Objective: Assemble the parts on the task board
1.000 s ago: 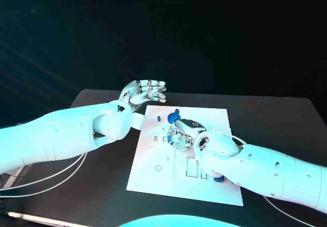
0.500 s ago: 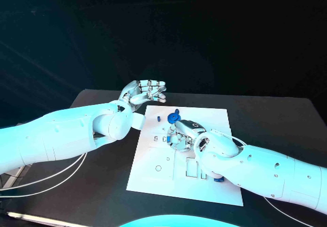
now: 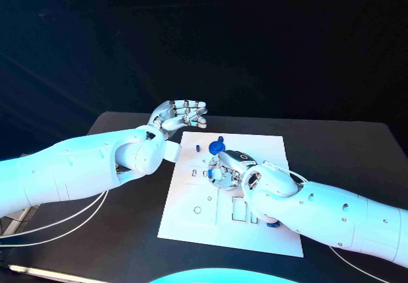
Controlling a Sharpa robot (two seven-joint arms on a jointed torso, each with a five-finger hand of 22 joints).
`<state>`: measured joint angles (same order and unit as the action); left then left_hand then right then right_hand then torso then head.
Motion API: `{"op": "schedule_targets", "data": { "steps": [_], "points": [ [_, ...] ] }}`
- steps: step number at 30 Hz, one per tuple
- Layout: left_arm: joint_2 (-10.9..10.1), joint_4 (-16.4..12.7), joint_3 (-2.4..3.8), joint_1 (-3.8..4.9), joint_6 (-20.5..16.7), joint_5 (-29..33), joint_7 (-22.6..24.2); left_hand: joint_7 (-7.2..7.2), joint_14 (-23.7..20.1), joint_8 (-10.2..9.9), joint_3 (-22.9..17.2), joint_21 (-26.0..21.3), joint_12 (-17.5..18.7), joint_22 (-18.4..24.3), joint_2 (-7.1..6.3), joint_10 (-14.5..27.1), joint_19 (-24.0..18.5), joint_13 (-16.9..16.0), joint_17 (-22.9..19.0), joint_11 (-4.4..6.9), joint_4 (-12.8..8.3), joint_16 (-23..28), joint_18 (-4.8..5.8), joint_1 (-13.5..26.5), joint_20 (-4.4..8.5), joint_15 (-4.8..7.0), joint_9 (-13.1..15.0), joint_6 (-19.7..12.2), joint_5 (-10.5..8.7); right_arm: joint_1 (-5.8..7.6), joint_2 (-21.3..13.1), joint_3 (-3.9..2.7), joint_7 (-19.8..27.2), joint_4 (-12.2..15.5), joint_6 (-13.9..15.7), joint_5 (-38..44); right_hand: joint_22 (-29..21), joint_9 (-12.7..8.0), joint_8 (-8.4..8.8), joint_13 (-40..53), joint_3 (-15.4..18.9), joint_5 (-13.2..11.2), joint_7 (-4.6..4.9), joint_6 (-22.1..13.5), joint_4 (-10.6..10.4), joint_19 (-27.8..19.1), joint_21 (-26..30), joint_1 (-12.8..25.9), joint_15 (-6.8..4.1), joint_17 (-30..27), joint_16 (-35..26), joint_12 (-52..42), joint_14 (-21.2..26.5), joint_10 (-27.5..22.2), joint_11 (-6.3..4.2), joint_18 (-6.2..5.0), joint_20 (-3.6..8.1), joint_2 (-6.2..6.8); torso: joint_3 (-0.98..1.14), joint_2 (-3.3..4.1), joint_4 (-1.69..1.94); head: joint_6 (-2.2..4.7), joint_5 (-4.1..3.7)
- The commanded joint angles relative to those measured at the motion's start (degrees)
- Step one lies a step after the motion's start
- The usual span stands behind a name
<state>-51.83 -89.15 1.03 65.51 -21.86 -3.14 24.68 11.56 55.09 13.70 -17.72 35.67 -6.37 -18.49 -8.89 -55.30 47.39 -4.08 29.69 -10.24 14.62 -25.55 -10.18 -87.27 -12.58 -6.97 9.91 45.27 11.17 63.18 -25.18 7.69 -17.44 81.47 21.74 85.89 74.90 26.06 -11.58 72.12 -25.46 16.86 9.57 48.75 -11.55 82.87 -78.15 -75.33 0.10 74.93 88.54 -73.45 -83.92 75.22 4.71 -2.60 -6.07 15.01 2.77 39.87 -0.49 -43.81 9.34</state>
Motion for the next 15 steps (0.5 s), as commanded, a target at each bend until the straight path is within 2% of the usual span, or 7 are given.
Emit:
{"op": "schedule_targets", "data": {
  "steps": [1, 2, 6, 11, 15],
  "points": [
    [0.08, -0.02, 0.04, 0.04, 1.18, -0.26, 0.26, 1.63, -0.03, 0.09, -0.37, 0.19, 0.0, -0.05, -0.31, -0.1, -0.46, -0.04, 0.05, 0.01, 0.08, -0.2, -0.09, 0.17, -0.03, 0.06, 0.08, 0.3, -0.26, -0.06, -0.05, 0.0, 1.41, 0.1, 0.88, 0.73, 6.77, -0.46, 0.67, -0.55, 2.41, 0.27, 0.09, -0.84, -1.14, -0.25, 0.63, 0.57, 0.46, 10.9, -0.35, 0.68, -5.0, -0.64, 0.07, -0.46, -0.49, 0.32, 0.0, 0.01, -0.01, 0.03, 0.01],
    [0.09, -0.01, 0.04, 0.04, 1.22, -0.26, 0.25, 1.62, -0.12, 0.05, -0.39, 0.34, 0.05, -0.15, -0.34, 0.0, -0.56, -0.02, 0.17, 0.0, 0.08, -0.32, -0.08, 0.21, -0.03, 0.05, 0.08, 0.23, -0.27, -0.07, -0.08, 0.0, 1.54, 0.12, 1.02, 0.77, 6.71, -0.93, 0.96, -0.72, 6.17, 0.38, 0.11, -0.96, -2.39, -0.25, 0.87, -0.29, 0.54, 10.8, -0.42, 0.74, -4.98, -0.7, 0.12, -0.5, -0.54, -0.35, 0.0, 0.01, -0.01, 0.03, 0.01],
    [0.1, 0.03, 0.03, 0.04, 1.28, -0.28, 0.22, 1.61, -0.14, 0.03, -0.41, 0.42, 0.08, -0.19, -0.35, 0.05, -0.58, -0.01, 0.22, -0.01, 0.06, -0.38, -0.09, 0.22, -0.03, 0.05, 0.07, 0.19, -0.27, -0.09, -0.22, 0.0, 1.89, 0.3, 1.63, 0.86, 6.73, -1.73, 1.21, -0.96, 12.11, 0.5, 0.14, -0.74, -4.86, -0.17, 1.2, -3.25, 0.52, 10.74, -0.5, 0.76, -4.97, -0.79, 0.12, -0.51, -0.55, -1.64, 0.0, 0.03, 0.02, 0.05, -0.07],
    [0.11, 0.18, 0.03, 0.04, 1.28, -0.4, 0.09, 1.61, -0.15, 0.0, -0.44, 0.65, 0.13, -0.33, -0.36, 0.14, -0.58, 0.01, 0.36, 0.0, 0.04, -0.55, -0.11, 0.24, -0.02, 0.07, 0.07, 0.12, -0.27, -0.16, -0.93, -0.01, 2.52, 1.27, 3.87, 1.11, 6.69, -1.94, 1.35, -1.01, 13.2, 0.53, 0.18, -0.85, -5.03, -0.19, 1.33, -3.74, 0.52, 10.71, -0.52, 0.77, -4.96, -0.8, 0.14, -0.53, -0.56, -1.93, 0.01, -0.02, 0.02, 0.12, -0.12],
    [0.0, 0.52, 0.03, 0.03, 1.34, -1.3, -0.92, 1.68, 0.45, -0.01, -0.69, 3.06, 0.04, -1.78, -0.42, 0.03, -0.46, -0.06, 1.91, 0.09, -0.03, -2.92, -0.16, 0.54, 0.2, 0.35, 0.18, 0.1, -0.28, -0.11, -2.65, -0.21, 4.1, 3.27, 7.43, 0.69, 6.72, -1.95, 1.35, -0.96, 13.25, 0.53, 0.18, -0.84, -5.03, -0.16, 1.29, -3.77, 0.52, 10.71, -0.53, 0.72, -4.96, -0.76, 0.15, -0.52, -0.56, -1.95, 0.03, -0.13, -0.07, 0.24, -0.2]
  ]
}}
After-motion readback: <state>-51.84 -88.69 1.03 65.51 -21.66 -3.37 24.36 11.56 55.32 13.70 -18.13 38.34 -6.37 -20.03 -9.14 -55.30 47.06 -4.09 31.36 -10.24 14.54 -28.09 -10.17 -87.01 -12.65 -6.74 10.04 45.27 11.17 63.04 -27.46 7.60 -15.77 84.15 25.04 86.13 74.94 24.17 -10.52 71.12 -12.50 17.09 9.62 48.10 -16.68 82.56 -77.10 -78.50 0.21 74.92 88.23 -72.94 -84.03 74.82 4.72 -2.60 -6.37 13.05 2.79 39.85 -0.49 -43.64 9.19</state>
